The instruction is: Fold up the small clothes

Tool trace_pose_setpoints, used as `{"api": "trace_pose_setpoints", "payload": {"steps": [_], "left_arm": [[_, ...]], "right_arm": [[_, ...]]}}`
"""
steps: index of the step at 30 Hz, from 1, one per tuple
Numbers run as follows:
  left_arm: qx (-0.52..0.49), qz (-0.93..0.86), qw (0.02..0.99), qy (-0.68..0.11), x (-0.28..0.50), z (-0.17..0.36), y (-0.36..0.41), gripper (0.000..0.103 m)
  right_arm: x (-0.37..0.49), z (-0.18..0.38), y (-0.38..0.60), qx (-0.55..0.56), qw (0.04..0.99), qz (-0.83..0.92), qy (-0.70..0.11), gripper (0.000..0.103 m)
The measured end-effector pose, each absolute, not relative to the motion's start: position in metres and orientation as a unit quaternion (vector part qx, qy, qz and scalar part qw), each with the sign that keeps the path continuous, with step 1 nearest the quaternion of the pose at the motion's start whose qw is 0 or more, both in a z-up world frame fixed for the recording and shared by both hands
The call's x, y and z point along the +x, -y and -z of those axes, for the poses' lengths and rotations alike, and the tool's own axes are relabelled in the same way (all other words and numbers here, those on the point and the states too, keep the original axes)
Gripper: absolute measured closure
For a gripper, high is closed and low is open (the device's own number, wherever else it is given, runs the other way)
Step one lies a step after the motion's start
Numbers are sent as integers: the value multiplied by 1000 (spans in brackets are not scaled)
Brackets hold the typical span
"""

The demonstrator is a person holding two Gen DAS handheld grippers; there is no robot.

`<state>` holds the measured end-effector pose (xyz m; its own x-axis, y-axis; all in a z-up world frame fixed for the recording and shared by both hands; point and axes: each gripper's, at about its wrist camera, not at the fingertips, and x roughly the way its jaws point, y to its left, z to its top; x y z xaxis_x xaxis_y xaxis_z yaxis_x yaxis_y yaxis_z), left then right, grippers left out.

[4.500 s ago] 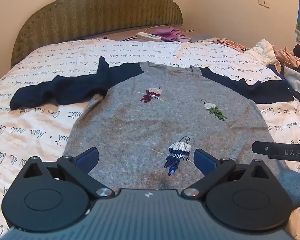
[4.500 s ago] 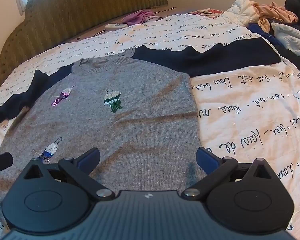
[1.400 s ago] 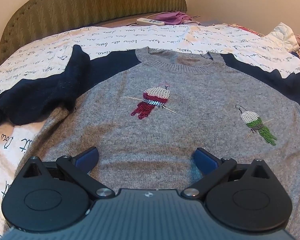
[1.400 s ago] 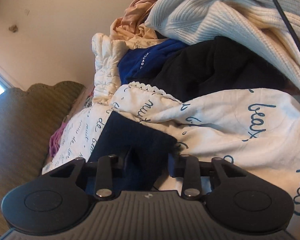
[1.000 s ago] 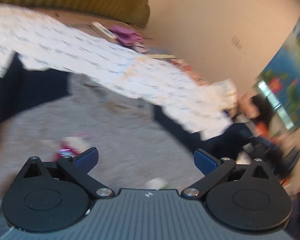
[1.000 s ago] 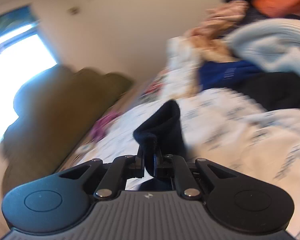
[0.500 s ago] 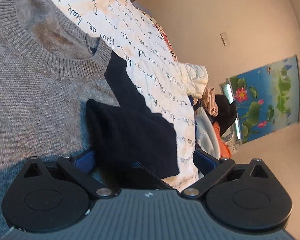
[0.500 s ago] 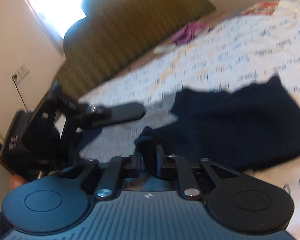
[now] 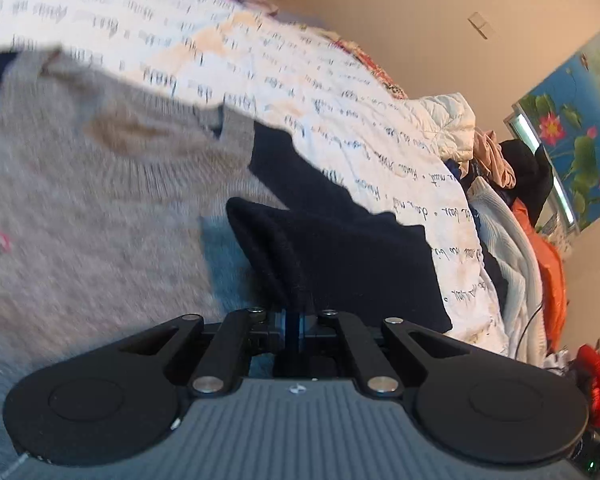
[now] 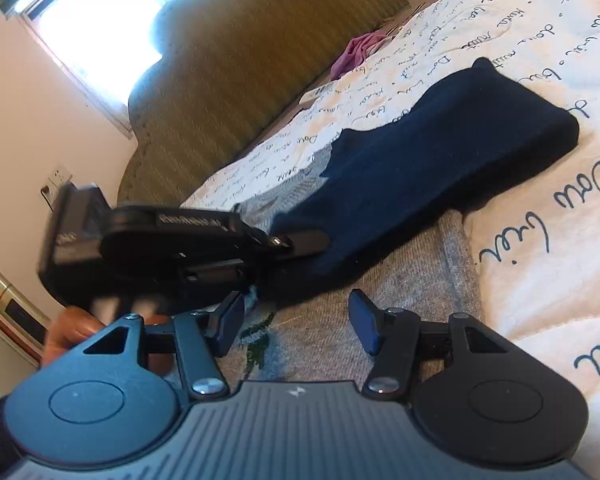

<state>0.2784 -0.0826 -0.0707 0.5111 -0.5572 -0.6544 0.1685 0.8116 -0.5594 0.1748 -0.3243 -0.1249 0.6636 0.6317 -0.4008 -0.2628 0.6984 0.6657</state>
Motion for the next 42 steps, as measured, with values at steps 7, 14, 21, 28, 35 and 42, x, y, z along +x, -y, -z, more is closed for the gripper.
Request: {"api": "trace_pose_setpoints", "payload": {"steps": [7,14,21,28,35,42], "left_arm": [[-218,167,872,-406,275,39,15,99],[-231,110,866,-430,272,62,-41,99],[-213,116,875,-418,266,63,-41,99],[-206,115,875,-423,266,67,-38,99],[-197,121,875,-425,267,67,-40,97],[-167,119,888,-411,263,74,-35,91]], "right_arm": [[176,128,324,289,864,-261,-319,46],[179,129,326,294,861,-265,-320,44],[211,77,348,302,875,-225,-304,41],[301,78,359,240,887,-135,-371,31],[322,91,345,219,875,-160,-400,96],[323,98,338,162,895,-121,-397,96]]}}
